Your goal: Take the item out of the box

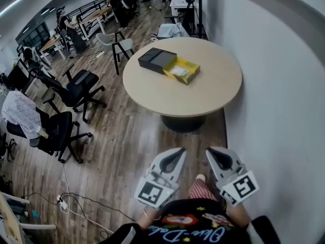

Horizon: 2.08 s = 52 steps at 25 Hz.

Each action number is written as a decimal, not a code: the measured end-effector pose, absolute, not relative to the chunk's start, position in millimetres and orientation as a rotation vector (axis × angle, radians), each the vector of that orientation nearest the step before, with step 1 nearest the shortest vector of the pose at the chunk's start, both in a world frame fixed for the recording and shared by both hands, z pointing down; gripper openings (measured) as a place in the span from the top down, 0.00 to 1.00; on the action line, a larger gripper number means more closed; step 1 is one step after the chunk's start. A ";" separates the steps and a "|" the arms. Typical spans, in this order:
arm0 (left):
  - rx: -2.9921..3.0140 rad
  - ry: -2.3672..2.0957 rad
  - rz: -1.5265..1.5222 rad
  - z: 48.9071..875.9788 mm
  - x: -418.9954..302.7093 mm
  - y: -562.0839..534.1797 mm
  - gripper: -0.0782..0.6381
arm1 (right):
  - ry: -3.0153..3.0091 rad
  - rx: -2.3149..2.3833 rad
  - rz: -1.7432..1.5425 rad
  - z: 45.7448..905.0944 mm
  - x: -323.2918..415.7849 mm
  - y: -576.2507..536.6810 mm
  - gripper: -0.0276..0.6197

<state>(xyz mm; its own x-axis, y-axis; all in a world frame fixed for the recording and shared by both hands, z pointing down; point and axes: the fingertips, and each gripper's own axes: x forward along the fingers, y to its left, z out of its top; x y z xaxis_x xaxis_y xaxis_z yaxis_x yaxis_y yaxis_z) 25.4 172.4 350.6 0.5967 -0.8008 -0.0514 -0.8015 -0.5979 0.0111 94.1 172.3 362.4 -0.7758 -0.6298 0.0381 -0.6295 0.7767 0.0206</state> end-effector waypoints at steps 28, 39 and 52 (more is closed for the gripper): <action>-2.709 1.530 -0.019 348.5 53.4 20.1 0.90 | -3.004 0.869 0.052 368.8 121.8 15.4 0.96; -2.689 1.577 -0.034 353.2 78.3 -11.5 0.90 | -3.038 0.809 0.064 369.7 143.3 -20.2 0.96; -2.698 1.541 -0.028 357.7 81.1 -63.3 0.90 | -3.030 0.868 0.068 374.8 146.8 -68.4 0.96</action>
<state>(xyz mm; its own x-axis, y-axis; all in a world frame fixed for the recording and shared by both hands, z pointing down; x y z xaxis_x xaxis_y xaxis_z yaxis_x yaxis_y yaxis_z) 81.1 -63.3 357.7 0.5083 -0.8612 -0.0012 -0.8606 -0.5079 -0.0386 146.8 -68.4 374.8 -0.8483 -0.5295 0.0017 -0.5290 0.8475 -0.0445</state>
